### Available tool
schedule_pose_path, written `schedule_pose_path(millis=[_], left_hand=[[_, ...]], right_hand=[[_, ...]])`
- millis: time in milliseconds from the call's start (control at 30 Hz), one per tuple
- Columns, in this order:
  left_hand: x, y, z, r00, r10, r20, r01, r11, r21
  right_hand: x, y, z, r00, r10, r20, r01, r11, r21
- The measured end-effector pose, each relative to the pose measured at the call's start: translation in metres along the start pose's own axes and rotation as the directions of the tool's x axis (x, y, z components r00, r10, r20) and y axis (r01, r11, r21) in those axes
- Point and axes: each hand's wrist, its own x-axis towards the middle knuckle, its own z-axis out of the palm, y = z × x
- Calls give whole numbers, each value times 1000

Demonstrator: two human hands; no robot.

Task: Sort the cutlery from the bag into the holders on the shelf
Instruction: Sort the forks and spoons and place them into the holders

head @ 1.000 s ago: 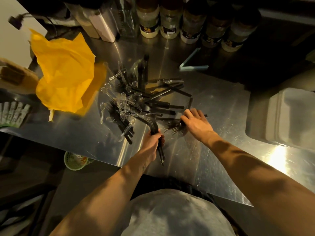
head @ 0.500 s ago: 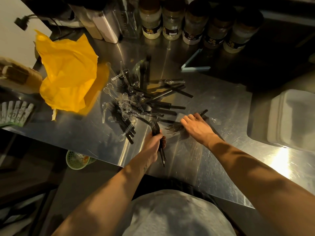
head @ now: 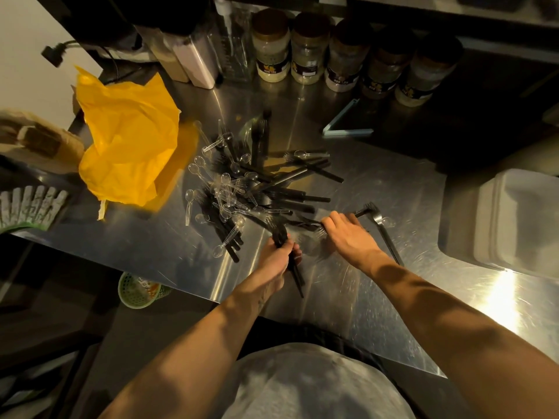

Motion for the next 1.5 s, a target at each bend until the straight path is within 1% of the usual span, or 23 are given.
schedule_pose_path(millis=[67, 167, 267, 333, 400, 433, 467, 500, 533, 567, 633, 767, 867, 933, 1000, 1067, 1167, 1200, 1233, 1367, 1500], left_hand=[[1, 5, 4, 1000, 11, 19, -11, 1000, -1], [0, 18, 12, 1000, -18, 11, 19, 995, -95], [-3, 24, 15, 999, -12, 37, 18, 986, -166], [-6, 30, 18, 997, 8, 83, 8, 983, -183], [-11, 37, 19, 994, 14, 104, 8, 979, -204], [-11, 38, 18, 994, 9, 111, 15, 978, -208], [-12, 39, 17, 993, 5, 119, 21, 977, -212], [-13, 39, 17, 992, 2, 125, 23, 979, -201], [-14, 40, 17, 991, -3, 135, 30, 979, -201], [-13, 39, 16, 990, -14, 144, 43, 979, -198], [-15, 39, 17, 985, -39, 166, 76, 972, -224], [-19, 42, 14, 970, -73, 230, 127, 965, -228], [-21, 47, 8, 950, -108, 293, 179, 957, -229], [-19, 50, 4, 940, -89, 329, 168, 960, -222], [-15, 54, -1, 942, -35, 333, 98, 980, -172], [-11, 61, -5, 966, -7, 258, 50, 986, -159], [-5, 72, -9, 992, -13, 124, 35, 984, -176], [-3, 77, -11, 994, -18, 110, 38, 983, -181], [-2, 80, -12, 994, -20, 112, 42, 980, -196], [9, 97, -23, 982, -13, 188, 46, 984, -175], [9, 113, -32, 975, 0, 220, 29, 992, -125]], right_hand=[[-1, -7, -2, 998, -29, -53, 33, 997, 76], [3, -19, -11, 985, -13, -173, 42, 985, 168], [5, -33, -14, 970, 109, -217, -44, 958, 283], [5, -42, -13, 956, 183, -229, -78, 912, 402], [4, -55, -12, 952, 239, -192, -97, 829, 551], [3, -64, -16, 947, 281, -155, -111, 741, 663], [4, -74, -20, 935, 331, -131, -108, 613, 782], [5, -79, -18, 915, 391, -96, -123, 499, 858], [7, -83, -19, 899, 430, -80, -143, 462, 875], [6, -88, -19, 902, 423, -85, -138, 470, 872], [7, -94, -13, 889, 449, -85, -190, 532, 825], [7, -101, -16, 867, 495, -54, -329, 652, 683], [10, -108, -23, 842, 539, -30, -403, 665, 629], [12, -112, -26, 844, 535, -42, -398, 676, 620], [15, -118, -27, 866, 495, -78, -355, 717, 600], [21, -125, -27, 883, 459, -95, -331, 755, 567], [30, -136, -28, 881, 461, -111, -329, 763, 557], [32, -139, -28, 879, 458, -131, -316, 767, 558], [33, -140, -26, 878, 455, -149, -296, 762, 576], [40, -145, -33, 850, 504, -151, -263, 655, 708], [47, -145, -34, 821, 541, -186, -273, 656, 703]])
